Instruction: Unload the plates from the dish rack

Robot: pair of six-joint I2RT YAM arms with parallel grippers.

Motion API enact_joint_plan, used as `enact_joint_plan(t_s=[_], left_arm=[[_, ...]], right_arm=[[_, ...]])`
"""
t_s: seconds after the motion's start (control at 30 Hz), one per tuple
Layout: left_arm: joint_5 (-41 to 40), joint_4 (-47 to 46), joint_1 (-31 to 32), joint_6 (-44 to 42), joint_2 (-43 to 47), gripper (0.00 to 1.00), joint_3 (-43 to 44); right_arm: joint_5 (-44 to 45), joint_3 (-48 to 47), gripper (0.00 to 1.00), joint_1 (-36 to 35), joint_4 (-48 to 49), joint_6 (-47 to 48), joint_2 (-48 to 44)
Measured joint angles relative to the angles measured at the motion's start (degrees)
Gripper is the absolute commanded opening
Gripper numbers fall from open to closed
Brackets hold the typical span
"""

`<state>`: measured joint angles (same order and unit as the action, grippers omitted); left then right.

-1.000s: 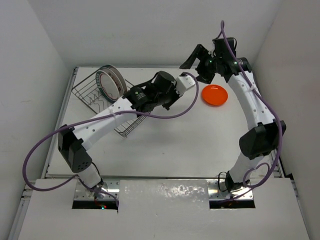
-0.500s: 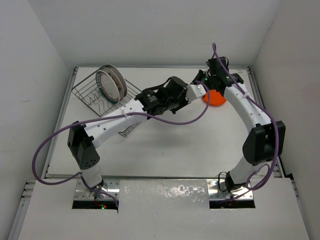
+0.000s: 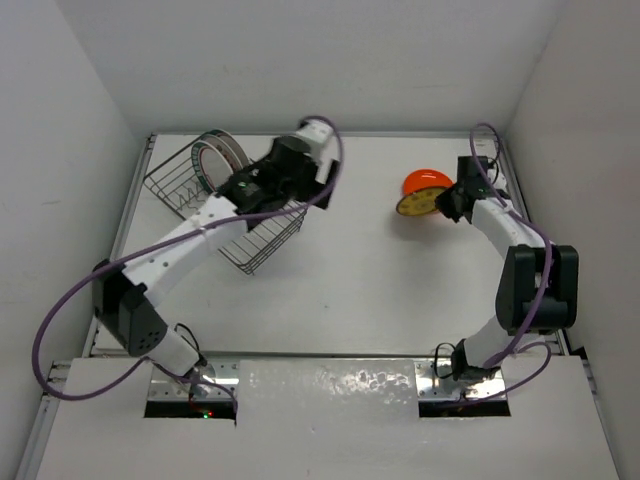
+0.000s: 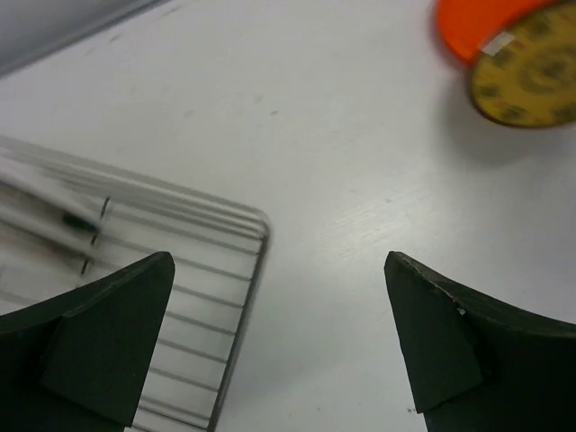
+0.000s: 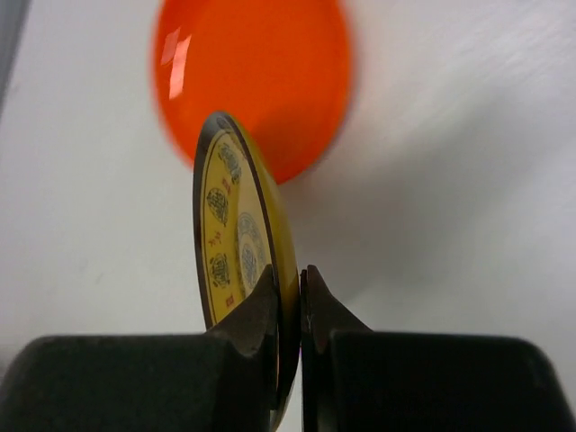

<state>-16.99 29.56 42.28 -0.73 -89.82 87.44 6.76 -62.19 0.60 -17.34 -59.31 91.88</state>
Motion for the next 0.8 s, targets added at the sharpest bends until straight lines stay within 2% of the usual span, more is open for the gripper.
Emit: enact_joint_plan(t_s=[0.13,0.37,0.4,0.53,0.63,0.67,0.73,0.8], left_arm=[[3.15,0.72,-9.66,6.97,7.23,1.0,-4.35],[5.95,1.57,-8.11,10.19,15.19,1.0,-8.72],[5.95,1.84,-8.09,10.49,15.96,1.0,-9.86],[5.44,2.69,-8.15,12.33,16.79,1.0,-13.81],[5.16,3.96,-8.24,13.62,16.7,1.0,-15.28],[4.85,4.17,-8.24,14.08,16.7,1.0,-15.34],[3.43,4.22,-8.48,15.32,16.7,1.0,-15.34],[1.44,4.57,-9.11,17.09,16.7,1.0,-15.34]], right_arm=[[8.98,6.69,0.0,2.03,7.96,-3.02,1.11],[12.52,7.98,0.0,5.14,19.98,-6.38,7.15],[12.55,7.87,0.03,5.42,20.79,-6.71,8.15],[11.02,4.57,0.28,5.64,23.8,-8.68,13.03],[8.15,0.85,0.65,5.64,24.48,-9.01,17.9],[7.13,-0.57,0.86,5.62,23.98,-8.81,19.52],[5.2,-4.59,0.99,5.55,20.7,-7.98,22.64],[4.81,-10.03,0.99,5.31,13.42,-6.99,24.15]])
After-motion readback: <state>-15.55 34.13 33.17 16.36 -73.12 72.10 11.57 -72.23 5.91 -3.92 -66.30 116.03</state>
